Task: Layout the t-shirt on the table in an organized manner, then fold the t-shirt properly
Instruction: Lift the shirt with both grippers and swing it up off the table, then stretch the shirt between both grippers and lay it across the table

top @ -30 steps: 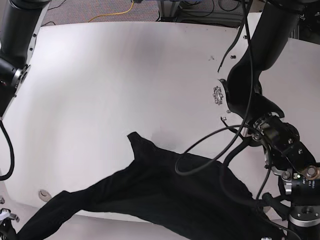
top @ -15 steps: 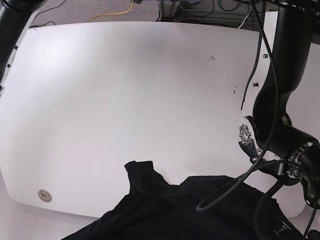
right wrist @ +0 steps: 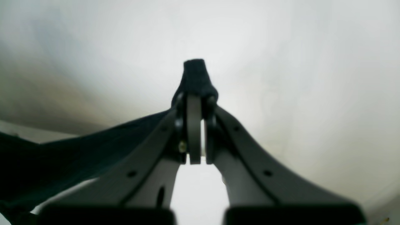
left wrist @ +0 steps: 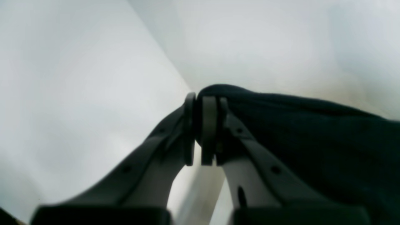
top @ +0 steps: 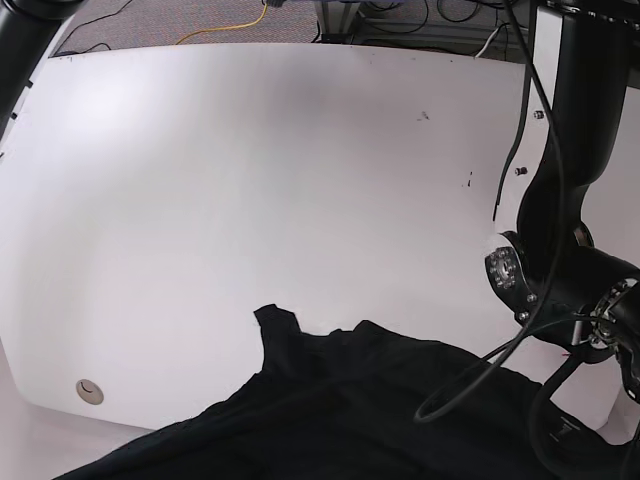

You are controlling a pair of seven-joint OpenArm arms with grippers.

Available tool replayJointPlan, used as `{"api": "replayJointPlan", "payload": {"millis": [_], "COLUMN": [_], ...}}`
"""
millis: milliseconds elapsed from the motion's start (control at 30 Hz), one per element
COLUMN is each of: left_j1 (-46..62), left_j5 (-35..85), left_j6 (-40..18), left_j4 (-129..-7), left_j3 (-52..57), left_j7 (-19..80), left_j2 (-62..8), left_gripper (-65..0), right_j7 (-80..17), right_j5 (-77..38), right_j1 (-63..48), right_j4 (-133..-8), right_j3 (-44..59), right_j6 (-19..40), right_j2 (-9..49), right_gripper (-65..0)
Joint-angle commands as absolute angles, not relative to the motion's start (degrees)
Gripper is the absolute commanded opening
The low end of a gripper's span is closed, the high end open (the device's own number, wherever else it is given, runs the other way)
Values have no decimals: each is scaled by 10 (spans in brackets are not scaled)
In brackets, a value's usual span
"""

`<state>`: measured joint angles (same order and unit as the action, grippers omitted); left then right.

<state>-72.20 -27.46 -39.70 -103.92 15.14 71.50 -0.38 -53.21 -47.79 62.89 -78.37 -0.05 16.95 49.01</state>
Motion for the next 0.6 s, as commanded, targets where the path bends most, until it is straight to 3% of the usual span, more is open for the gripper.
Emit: {"api": "replayJointPlan", "payload": {"millis": [0, 567], "left_j1": [-728, -611], "left_j5": [-278, -278], "left_j6": [-400, -400], "left_j4": [-1060, -1109], "left_j3": [150, 151], "left_j7": [726, 800], "left_j2": [-5, -27], "left_gripper": [-650, -650], "right_j7": [-510, -523], "right_j5": [-482, -513], "right_j1": [623, 415], "right_j4": [-830, -938], "right_j3": [6, 95], "right_j6": [169, 169], "right_j2": [498, 503], "right_gripper": [-650, -650]}}
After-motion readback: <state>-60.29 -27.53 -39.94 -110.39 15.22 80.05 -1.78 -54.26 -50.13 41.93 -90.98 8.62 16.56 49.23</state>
